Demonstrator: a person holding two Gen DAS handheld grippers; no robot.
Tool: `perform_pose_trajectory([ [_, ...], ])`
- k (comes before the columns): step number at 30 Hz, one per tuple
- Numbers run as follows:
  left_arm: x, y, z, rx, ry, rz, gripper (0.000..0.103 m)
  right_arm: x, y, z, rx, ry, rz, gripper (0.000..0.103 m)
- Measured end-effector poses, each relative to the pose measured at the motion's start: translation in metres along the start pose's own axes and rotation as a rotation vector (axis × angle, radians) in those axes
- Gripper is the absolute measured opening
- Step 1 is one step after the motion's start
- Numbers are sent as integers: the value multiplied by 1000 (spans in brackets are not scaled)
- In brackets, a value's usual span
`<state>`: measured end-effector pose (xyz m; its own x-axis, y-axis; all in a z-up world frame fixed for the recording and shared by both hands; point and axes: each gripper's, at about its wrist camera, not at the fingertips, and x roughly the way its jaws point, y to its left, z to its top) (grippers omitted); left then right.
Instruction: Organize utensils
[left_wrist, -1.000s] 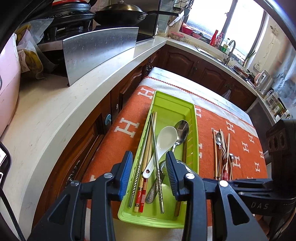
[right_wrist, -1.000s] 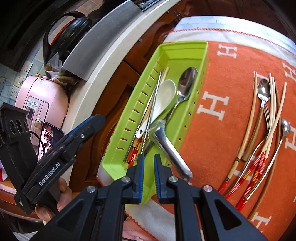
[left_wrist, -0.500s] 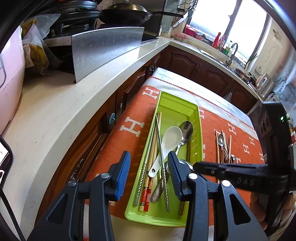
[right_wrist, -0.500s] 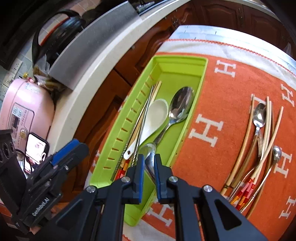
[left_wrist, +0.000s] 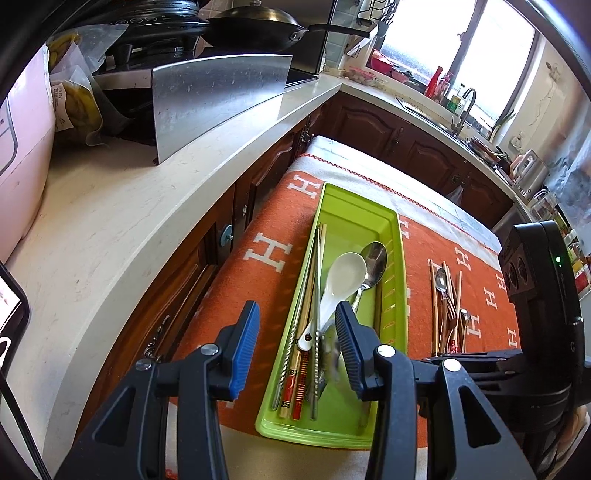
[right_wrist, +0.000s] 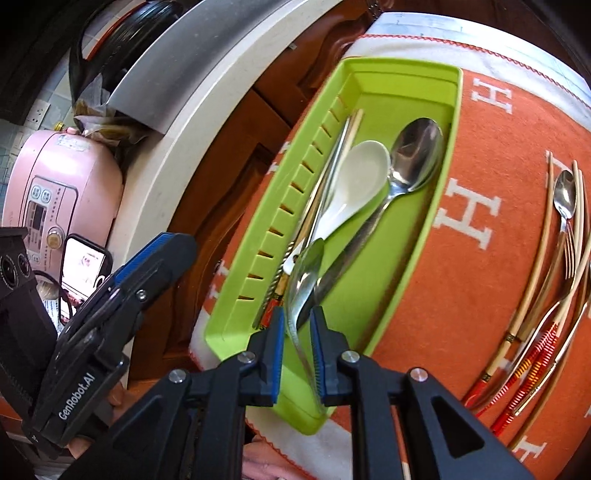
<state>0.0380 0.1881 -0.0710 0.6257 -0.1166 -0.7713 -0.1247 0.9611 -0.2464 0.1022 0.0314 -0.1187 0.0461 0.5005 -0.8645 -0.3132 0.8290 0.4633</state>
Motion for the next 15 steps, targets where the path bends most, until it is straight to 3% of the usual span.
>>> perform_pose_trajectory([
  [7, 0, -1, 1, 6, 0, 1, 43, -3, 4, -3, -14, -13, -12, 14],
  [15, 2, -15, 0, 47, 16, 4, 50, -31, -1, -11, -48, -105, -76, 14],
])
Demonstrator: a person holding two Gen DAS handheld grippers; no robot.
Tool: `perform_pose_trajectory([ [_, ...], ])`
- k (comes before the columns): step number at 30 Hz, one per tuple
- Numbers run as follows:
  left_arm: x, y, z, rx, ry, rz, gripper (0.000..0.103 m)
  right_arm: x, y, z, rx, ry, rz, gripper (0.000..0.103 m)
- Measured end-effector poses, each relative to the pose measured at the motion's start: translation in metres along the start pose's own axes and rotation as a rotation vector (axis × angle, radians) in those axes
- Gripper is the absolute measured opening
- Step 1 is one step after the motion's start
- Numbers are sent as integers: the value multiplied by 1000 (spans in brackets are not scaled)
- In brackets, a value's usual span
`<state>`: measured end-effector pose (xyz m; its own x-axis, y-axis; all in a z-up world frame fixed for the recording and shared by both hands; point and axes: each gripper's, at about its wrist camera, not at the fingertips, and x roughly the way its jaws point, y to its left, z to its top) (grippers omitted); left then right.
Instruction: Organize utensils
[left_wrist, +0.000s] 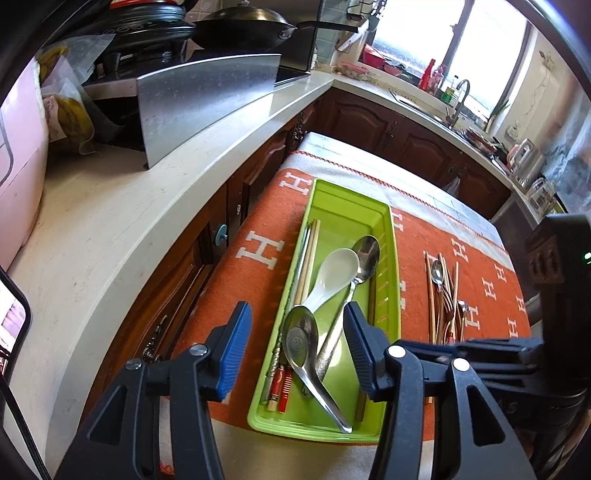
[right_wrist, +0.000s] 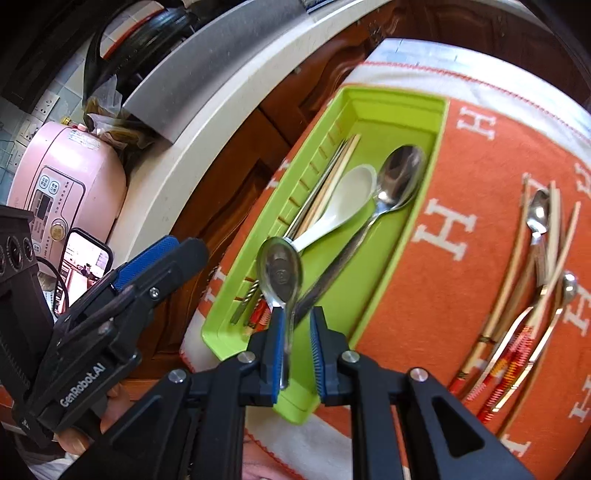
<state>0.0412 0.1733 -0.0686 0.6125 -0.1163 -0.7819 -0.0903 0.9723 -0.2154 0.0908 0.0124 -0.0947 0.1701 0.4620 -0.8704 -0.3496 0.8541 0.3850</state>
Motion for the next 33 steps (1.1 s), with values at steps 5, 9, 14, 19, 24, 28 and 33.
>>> perform_pose_trajectory([
  [5, 1, -18, -3, 44, 6, -6, 58, -26, -17, -3, -2, -97, -68, 14],
  [9, 4, -37, -4, 84, 15, -27, 62, -48, -40, -9, 21, -176, -131, 14],
  [14, 13, -78, -7, 163, 32, -70, 65, -70, -74, -19, 71, -249, -199, 14],
  [19, 24, -123, -14, 252, 53, -93, 68, -81, -111, -33, 135, -277, -262, 14],
  [24, 36, -159, -18, 314, 72, -119, 70, -82, -145, -45, 199, -273, -281, 14],
  [28, 46, -174, -22, 329, 88, -129, 70, -77, -159, -51, 222, -261, -275, 14],
  [33, 58, -180, -31, 330, 102, -98, 70, -70, -171, -54, 245, -245, -254, 14],
])
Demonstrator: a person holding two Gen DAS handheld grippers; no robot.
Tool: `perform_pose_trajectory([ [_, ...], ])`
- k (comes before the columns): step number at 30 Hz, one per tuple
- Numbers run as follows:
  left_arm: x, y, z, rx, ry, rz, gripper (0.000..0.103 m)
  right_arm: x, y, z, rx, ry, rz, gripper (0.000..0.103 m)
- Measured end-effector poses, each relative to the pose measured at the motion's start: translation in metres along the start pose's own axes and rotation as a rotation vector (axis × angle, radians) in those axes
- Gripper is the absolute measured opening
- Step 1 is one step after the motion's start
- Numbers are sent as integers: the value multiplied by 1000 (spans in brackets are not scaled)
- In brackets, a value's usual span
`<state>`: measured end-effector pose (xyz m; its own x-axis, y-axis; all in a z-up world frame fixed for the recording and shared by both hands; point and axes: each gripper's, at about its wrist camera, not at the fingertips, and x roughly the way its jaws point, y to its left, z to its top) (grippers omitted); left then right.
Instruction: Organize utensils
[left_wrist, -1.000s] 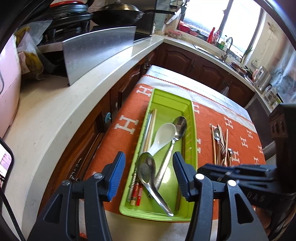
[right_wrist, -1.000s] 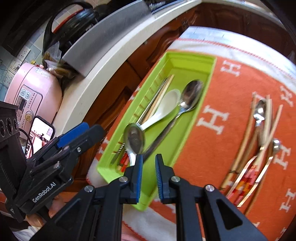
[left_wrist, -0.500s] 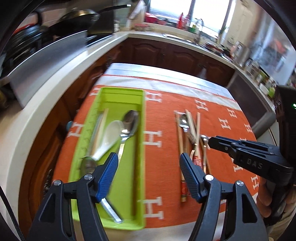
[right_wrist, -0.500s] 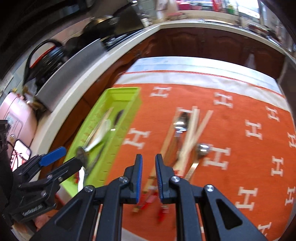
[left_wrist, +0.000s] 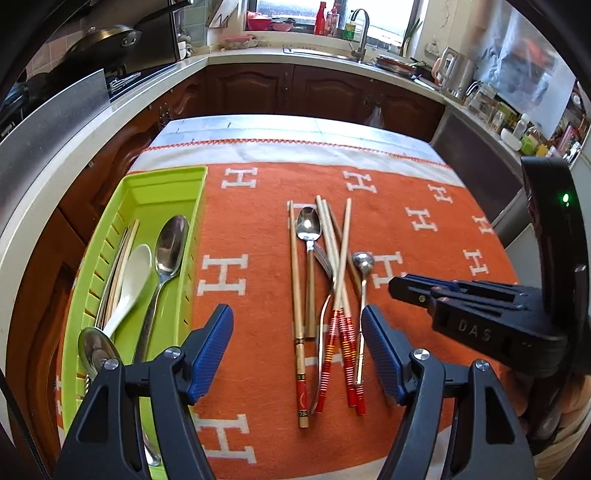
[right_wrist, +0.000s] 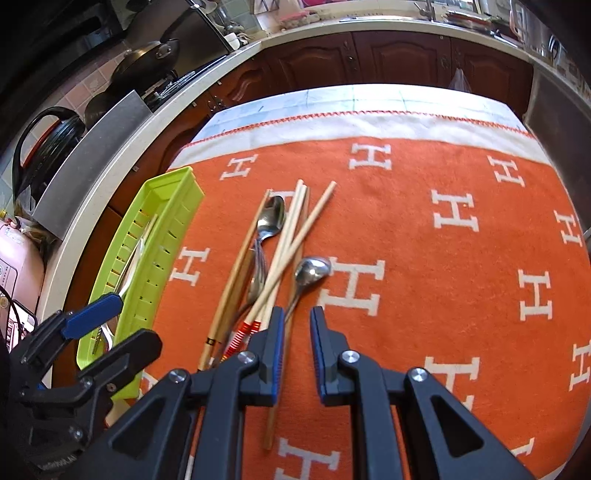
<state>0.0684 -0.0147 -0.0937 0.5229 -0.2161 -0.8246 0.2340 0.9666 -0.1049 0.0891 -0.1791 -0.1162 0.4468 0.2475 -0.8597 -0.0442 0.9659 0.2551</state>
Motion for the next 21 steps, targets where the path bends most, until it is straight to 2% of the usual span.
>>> perform_pose_trajectory([
  [10, 33, 24, -13, -78, 89, 28, 70, 17, -6, 1, 20, 35, 36, 14],
  [16, 39, 18, -14, -57, 98, 0, 70, 33, -7, 2, 40, 80, 53, 14],
  [21, 41, 13, -14, -45, 109, -5, 70, 39, -6, 10, 63, 60, 55, 14],
])
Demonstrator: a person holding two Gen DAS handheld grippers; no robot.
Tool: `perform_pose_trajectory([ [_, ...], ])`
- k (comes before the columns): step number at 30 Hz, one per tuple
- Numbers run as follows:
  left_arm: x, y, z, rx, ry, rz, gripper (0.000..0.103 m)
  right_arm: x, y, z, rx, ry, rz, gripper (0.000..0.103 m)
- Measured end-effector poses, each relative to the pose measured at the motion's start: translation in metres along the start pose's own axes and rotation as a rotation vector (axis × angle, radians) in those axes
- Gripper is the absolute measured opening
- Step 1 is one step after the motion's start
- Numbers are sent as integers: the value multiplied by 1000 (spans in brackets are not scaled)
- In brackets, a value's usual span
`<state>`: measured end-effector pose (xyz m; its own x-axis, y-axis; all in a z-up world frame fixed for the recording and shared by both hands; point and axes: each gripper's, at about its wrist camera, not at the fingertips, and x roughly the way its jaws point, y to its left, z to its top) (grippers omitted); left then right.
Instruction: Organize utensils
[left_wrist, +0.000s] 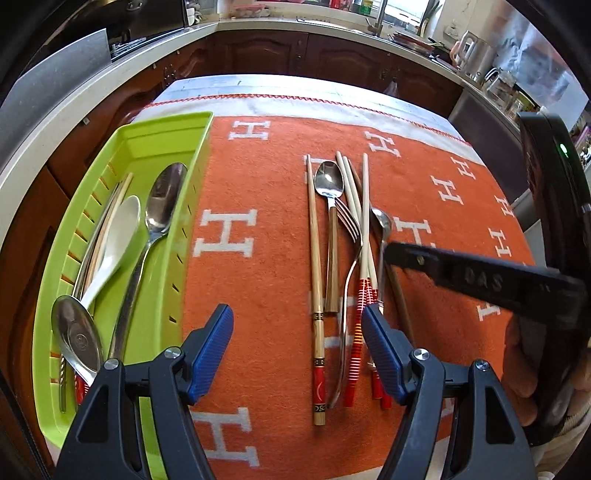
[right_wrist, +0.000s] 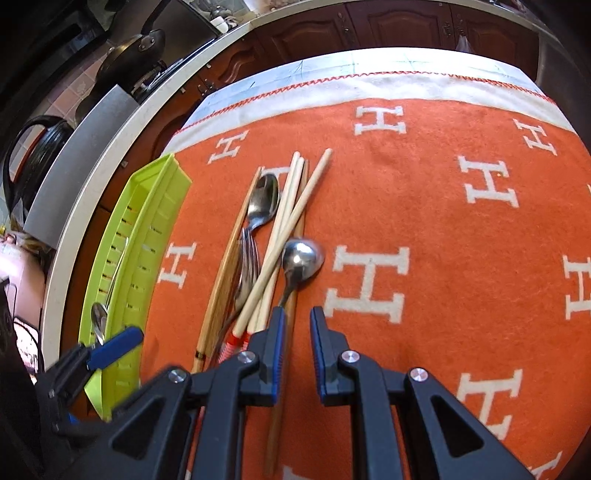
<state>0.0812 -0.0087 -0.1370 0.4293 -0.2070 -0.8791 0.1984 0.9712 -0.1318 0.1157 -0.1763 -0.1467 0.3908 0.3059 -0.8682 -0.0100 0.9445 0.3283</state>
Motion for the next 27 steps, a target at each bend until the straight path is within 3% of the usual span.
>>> perform_pose_trajectory([
  [12, 0, 6, 1, -29, 3, 1, 70, 11, 8, 15, 1, -25, -8, 14],
  [17, 0, 9, 2, -35, 1, -6, 70, 4, 2, 14, 12, -80, -19, 3],
  [22, 3, 14, 8, -55, 1, -37, 70, -4, -4, 11, -1, -103, -26, 2],
  [25, 7, 16, 19, -64, 3, -80, 55, -7, -10, 8, 12, -100, -20, 2],
  [27, 12, 15, 26, -62, 3, -82, 52, -9, -14, 7, 22, -98, -14, 2],
])
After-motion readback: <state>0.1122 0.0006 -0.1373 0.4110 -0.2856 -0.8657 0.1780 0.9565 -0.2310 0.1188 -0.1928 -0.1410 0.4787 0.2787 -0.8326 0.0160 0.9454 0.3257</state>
